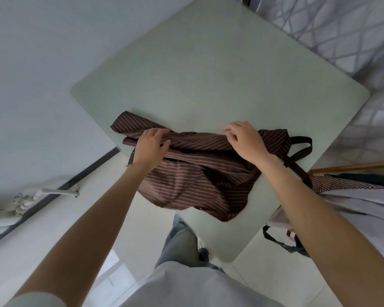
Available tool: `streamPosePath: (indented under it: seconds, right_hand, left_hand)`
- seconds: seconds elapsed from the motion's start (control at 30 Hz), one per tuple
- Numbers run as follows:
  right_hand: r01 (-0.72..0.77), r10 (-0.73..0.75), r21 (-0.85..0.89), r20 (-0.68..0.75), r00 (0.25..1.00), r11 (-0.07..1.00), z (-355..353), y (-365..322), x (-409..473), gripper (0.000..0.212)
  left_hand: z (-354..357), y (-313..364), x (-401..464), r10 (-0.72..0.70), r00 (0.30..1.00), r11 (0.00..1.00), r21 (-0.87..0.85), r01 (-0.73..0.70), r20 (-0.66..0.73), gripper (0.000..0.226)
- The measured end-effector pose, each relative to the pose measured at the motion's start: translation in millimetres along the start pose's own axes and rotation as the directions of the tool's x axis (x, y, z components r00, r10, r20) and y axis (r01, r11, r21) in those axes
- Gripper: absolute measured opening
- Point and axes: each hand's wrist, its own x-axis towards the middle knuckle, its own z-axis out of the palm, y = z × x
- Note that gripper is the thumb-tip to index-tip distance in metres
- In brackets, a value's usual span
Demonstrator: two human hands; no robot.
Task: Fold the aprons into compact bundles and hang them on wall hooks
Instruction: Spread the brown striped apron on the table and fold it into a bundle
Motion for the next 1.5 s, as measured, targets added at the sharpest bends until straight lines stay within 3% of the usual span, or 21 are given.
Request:
streamPosePath:
  seconds: [0.13,0.2,0.33,0.43,0.57,0.67,0.8,0.87,0.93,1.0,1.03,1.1,1.17,1.2,1.23,1.27,1.3,1.33,1.37,1.4,1.5]
  right_hand:
    - [-0.003,-0.005,0.040,0.186,0.983,0.999,20,-16,54,0.029]
    - [0.019,-0.029,0.037,0.280,0.960,0.999,32,-26,75,0.033]
    - [-0.017,-0.064,0.155,0.506,0.860,0.988,47,-45,100,0.051]
    - [-0.092,-0.061,0.227,0.589,0.806,0.969,38,-46,117,0.040]
    - [-0.224,0.027,0.262,0.592,0.806,0.939,-1,-19,132,0.022]
    - [-0.280,0.079,0.327,0.513,0.855,0.903,-42,8,136,0.010]
    - [-0.319,0.117,0.395,0.459,0.881,0.862,-93,35,140,0.018]
    - [-0.266,0.118,0.289,0.442,0.889,0.920,-108,46,145,0.019]
    - [-0.157,0.116,0.066,0.411,0.904,0.985,-118,60,153,0.019]
    - [-0.120,0.143,-0.089,0.331,0.933,0.989,-126,75,161,0.015]
    - [-0.148,0.161,-0.067,0.273,0.948,0.987,-129,82,165,0.020]
    - [-0.240,0.217,0.213,0.125,0.968,0.947,-137,87,175,0.020]
    - [-0.281,0.294,0.648,0.092,0.951,0.707,-144,82,184,0.021]
    - [-0.281,0.315,0.755,0.104,0.943,0.593,-144,82,187,0.024]
    - [-0.286,0.335,0.761,0.096,0.937,0.583,-141,85,191,0.025]
    - [-0.300,0.350,0.647,0.055,0.935,0.701,-137,88,196,0.023]
    - [-0.320,0.358,0.405,-0.020,0.934,0.857,-130,97,201,0.018]
    - [-0.342,0.350,0.088,-0.114,0.930,0.936,-123,107,205,0.010]
    - [-0.378,0.345,-0.182,-0.188,0.919,0.908,-116,115,209,0.009]
    - [-0.409,0.351,-0.332,-0.222,0.910,0.850,-108,125,213,0.019]
    - [-0.404,0.309,-0.368,-0.291,0.905,0.837,-89,144,223,0.040]
  left_hand:
    - [10,-13,39,-0.159,0.958,0.954,0.286,0.087,0.239,0.056]
    - [10,-18,51,-0.173,0.941,0.949,0.304,0.080,0.292,0.052]
    - [-6,-22,66,0.093,0.982,0.995,0.019,-0.098,0.165,0.028]
    - [-31,-19,85,0.254,0.964,0.949,-0.210,-0.234,0.073,0.017]
    - [-57,-21,126,0.294,0.951,0.947,-0.165,-0.277,0.092,0.021]
    - [-62,-19,162,0.291,0.951,0.954,-0.111,-0.279,0.104,0.019]
    - [-63,-5,213,0.305,0.951,0.952,-0.055,-0.302,0.049,0.018]
    - [-63,4,235,0.313,0.950,0.950,-0.006,-0.313,0.009,0.017]
    - [-60,11,255,0.313,0.949,0.949,0.054,-0.311,-0.029,0.017]
    - [-56,14,272,0.278,0.957,0.958,0.091,-0.271,-0.077,0.017]
    - [-53,16,280,0.263,0.960,0.963,0.096,-0.253,-0.102,0.017]
    - [-49,21,299,0.261,0.954,0.963,0.112,-0.246,-0.146,0.017]
    - [-44,28,317,0.270,0.944,0.959,0.135,-0.248,-0.188,0.018]
    - [-41,31,325,0.272,0.941,0.958,0.151,-0.244,-0.201,0.018]
    - [-37,35,334,0.270,0.941,0.957,0.168,-0.238,-0.205,0.018]
    - [-35,37,340,0.256,0.945,0.957,0.192,-0.218,-0.205,0.019]
    - [-30,38,346,0.231,0.952,0.959,0.214,-0.188,-0.199,0.019]
    - [-26,39,349,0.204,0.960,0.960,0.230,-0.158,-0.192,0.020]
    - [-22,40,350,0.184,0.966,0.962,0.235,-0.138,-0.184,0.024]
    - [-16,41,349,0.175,0.969,0.965,0.228,-0.133,-0.174,0.029]
    - [4,50,338,0.225,0.963,0.960,0.204,-0.192,-0.151,0.039]
